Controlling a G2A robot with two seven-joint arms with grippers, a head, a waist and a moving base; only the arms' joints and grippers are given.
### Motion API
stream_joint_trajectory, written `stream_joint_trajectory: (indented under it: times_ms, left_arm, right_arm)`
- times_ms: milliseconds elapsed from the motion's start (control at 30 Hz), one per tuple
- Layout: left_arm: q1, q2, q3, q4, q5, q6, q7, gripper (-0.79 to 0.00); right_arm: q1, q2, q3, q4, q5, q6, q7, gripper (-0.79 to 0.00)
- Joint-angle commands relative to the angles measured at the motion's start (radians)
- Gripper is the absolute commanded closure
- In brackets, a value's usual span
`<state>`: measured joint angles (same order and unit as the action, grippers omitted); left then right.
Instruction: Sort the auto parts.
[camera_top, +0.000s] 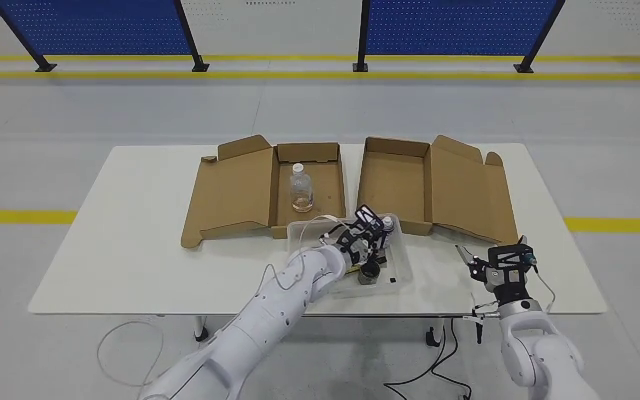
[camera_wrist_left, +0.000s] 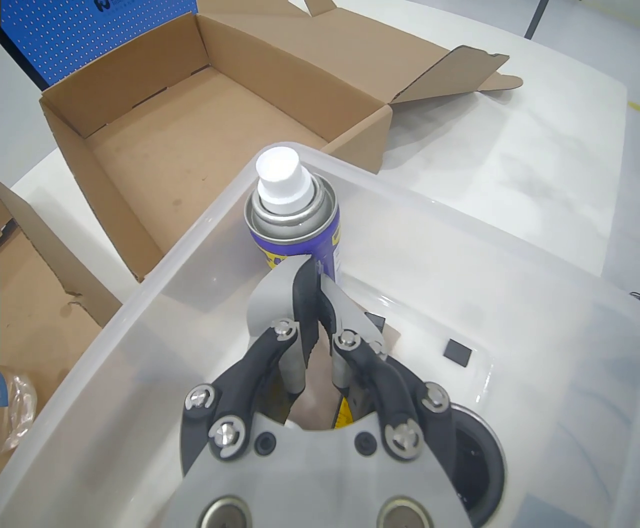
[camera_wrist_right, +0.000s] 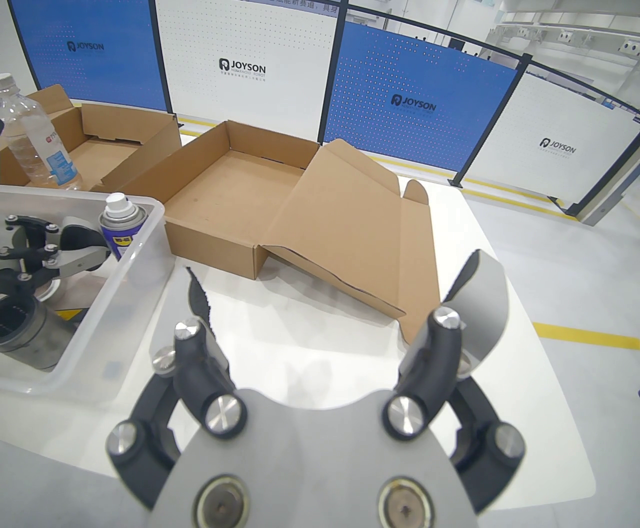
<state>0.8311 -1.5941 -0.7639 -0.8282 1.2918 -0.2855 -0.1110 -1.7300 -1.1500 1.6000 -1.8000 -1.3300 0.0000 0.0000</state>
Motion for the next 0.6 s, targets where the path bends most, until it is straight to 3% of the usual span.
stream_joint_trajectory:
  times_ms: [0, 100, 200, 233, 300, 567]
  left_arm:
    - [0.007, 0.004, -0.007, -0.014, 0.005, -0.002, -0.006, -0.252]
    - [0.016, 0.008, -0.016, -0.031, 0.011, 0.000, -0.017, -0.431]
    - [0.025, 0.012, -0.024, -0.047, 0.016, 0.001, -0.024, -0.468]
    - [0.028, 0.013, -0.027, -0.051, 0.016, 0.001, -0.026, -0.533]
    - [0.032, 0.015, -0.032, -0.058, 0.018, 0.000, -0.032, -0.468]
    - [0.046, 0.021, -0.050, -0.096, 0.018, -0.006, -0.039, -0.496]
  right_arm:
    - [0.000, 0.000, 0.000, 0.000, 0.000, 0.000, 0.000, -0.785]
    - [0.000, 0.000, 0.000, 0.000, 0.000, 0.000, 0.000, -0.785]
    - [0.000, 0.000, 0.000, 0.000, 0.000, 0.000, 0.000, -0.785]
    - [0.000, 0.000, 0.000, 0.000, 0.000, 0.000, 0.000, -0.785]
    - [0.000, 0.000, 0.000, 0.000, 0.000, 0.000, 0.000, -0.785]
    - [0.000, 0.000, 0.000, 0.000, 0.000, 0.000, 0.000, -0.785]
